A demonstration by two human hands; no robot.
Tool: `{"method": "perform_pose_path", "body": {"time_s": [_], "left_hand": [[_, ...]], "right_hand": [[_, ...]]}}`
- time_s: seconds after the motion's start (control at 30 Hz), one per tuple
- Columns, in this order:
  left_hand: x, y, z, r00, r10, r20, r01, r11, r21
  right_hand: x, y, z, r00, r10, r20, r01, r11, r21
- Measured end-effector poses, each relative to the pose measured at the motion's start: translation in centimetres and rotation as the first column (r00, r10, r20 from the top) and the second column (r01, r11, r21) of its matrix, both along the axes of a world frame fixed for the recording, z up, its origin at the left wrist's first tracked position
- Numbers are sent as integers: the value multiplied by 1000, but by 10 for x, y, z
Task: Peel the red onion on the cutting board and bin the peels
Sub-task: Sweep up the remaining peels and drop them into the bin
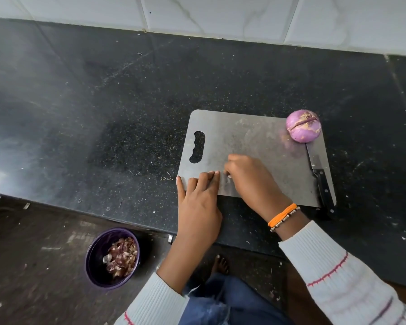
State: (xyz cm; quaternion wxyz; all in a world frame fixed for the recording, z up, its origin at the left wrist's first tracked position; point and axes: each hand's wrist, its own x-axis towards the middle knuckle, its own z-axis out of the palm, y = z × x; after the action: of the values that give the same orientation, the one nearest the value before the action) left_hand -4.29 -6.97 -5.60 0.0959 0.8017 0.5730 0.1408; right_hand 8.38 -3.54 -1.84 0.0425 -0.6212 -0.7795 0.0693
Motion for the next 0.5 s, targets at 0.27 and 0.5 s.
{"method": "perform_pose_path", "body": {"time_s": [0.27,0.5], "left_hand": [[-3,2,1,999,-15,-28,15,1000,11],[-5,4,3,999,-25,-23,25,1000,-2]], "right_hand": [[-14,15,18,990,-40,138,60,988,-141],[-12,14,5,987,-161,4,161,985,-64]]}}
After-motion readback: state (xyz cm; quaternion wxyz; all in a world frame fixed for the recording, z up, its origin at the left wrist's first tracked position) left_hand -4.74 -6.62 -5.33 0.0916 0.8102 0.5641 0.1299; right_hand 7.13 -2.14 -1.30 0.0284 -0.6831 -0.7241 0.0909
